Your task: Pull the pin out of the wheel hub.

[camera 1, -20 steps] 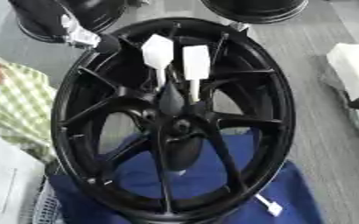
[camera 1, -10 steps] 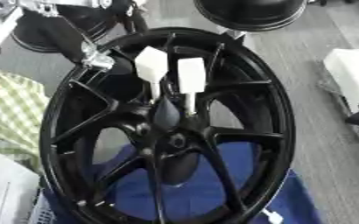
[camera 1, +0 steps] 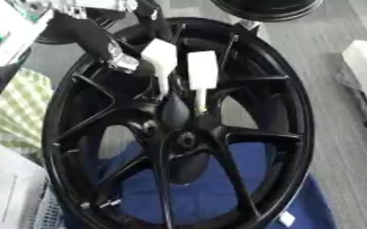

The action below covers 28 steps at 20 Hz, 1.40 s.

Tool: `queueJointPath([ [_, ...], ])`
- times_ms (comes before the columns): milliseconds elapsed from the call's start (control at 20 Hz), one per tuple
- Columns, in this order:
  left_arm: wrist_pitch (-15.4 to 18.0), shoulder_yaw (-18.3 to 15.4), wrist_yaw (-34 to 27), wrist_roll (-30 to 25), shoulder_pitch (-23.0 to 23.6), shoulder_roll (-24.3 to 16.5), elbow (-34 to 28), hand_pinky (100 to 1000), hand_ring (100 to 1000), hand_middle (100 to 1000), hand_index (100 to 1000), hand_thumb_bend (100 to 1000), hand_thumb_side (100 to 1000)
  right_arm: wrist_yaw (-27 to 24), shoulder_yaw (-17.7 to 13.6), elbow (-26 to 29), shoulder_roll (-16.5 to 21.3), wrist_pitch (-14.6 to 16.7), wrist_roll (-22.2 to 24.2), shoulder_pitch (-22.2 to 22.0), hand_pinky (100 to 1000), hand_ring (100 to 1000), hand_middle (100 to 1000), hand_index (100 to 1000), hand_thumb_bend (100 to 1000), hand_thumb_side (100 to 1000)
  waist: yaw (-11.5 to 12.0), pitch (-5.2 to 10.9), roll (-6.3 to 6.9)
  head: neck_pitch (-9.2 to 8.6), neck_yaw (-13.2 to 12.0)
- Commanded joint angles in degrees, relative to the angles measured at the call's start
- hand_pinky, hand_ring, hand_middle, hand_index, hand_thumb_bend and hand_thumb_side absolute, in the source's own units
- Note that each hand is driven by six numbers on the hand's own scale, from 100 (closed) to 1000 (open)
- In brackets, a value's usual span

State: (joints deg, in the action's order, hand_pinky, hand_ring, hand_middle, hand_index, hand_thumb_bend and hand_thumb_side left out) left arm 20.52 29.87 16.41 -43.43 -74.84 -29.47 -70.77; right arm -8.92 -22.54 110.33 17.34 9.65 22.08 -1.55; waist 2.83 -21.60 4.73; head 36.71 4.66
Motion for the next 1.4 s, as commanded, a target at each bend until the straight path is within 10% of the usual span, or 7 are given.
queueJointPath([
  [50,9.3,-0.3,0.4,-8.5,-1.6,-0.5,0.1,834,773,800,874,444,656,0.8,-0.1,0.7,0.4,-0.1,-0.1,0.2,834,693,607,753,100,691,-0.1,0.85,-0.08,-0.34,-0.4],
  [1000,10.0,0.4,0.7,-8.5,-1.5,0.2,2.5,815,705,663,816,307,509,1.4,-0.5,0.5,-0.3,-0.4,-0.5,0.2,834,691,607,753,100,694,-0.7,0.61,0.11,-0.69,-1.3],
  [1400,8.6,-0.1,-2.0,-8.5,-1.4,0.2,2.6,781,601,501,661,178,338,1.4,-0.6,0.4,-0.4,-0.5,-0.7,0.0,835,692,598,753,100,695,-0.5,0.89,-0.02,-0.50,-1.3],
])
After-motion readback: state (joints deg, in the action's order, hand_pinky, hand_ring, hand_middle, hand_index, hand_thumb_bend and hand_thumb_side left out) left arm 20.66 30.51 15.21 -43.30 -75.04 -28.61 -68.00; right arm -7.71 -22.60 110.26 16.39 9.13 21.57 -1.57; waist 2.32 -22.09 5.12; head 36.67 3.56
